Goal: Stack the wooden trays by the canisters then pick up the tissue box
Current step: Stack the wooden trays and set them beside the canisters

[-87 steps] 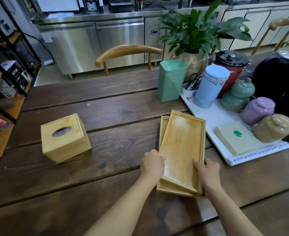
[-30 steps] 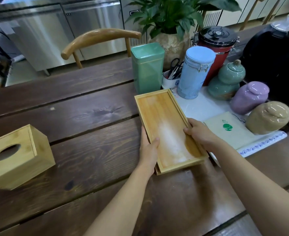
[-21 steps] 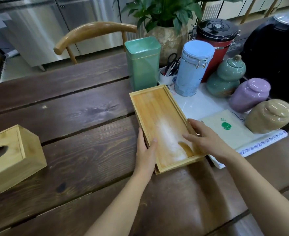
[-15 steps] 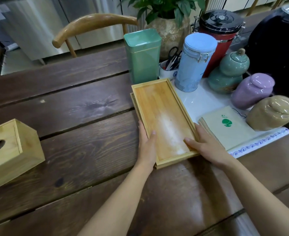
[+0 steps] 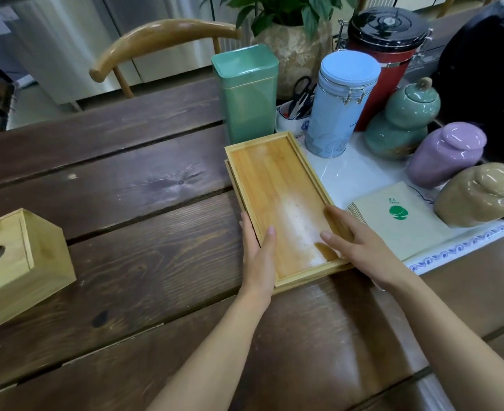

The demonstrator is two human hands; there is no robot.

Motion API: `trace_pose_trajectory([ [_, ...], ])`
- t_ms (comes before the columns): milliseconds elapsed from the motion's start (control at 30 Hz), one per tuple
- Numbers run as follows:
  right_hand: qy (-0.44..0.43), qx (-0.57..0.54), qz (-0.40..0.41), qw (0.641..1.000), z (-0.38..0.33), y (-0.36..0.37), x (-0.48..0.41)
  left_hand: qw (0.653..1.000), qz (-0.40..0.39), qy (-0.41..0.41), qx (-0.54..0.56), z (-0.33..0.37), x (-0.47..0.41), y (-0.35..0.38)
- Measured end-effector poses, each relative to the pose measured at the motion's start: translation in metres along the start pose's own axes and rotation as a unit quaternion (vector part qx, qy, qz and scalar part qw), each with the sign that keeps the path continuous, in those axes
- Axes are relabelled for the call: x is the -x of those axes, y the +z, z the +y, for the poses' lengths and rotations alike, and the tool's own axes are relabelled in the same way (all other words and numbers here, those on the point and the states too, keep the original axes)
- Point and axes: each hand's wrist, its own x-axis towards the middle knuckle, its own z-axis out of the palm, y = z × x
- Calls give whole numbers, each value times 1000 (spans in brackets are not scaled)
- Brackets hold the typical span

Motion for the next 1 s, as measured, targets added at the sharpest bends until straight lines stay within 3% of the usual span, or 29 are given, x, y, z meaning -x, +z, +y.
trace_pose_trajectory([
  [467,-22,-17,-19,999,8,-3,-3,999,-19,9,45,12,14,-10],
  [600,-19,1,9,1000,9,-9,0,994,-29,70,-74,0,26,-34],
  [700,-35,-9,45,998,8,-18,5,950,-76,147,-264,-20,48,-45],
  [767,-35,-13,12,999,9,-22,12,921,-80,164,-344,-28,59,-43],
  [900,-15,4,-82,997,18,-25,26,909,-62,159,-380,-31,65,-38],
  [1000,-39,119,-59,990,24,-22,26,895,-52,170,-409,-36,63,-34],
])
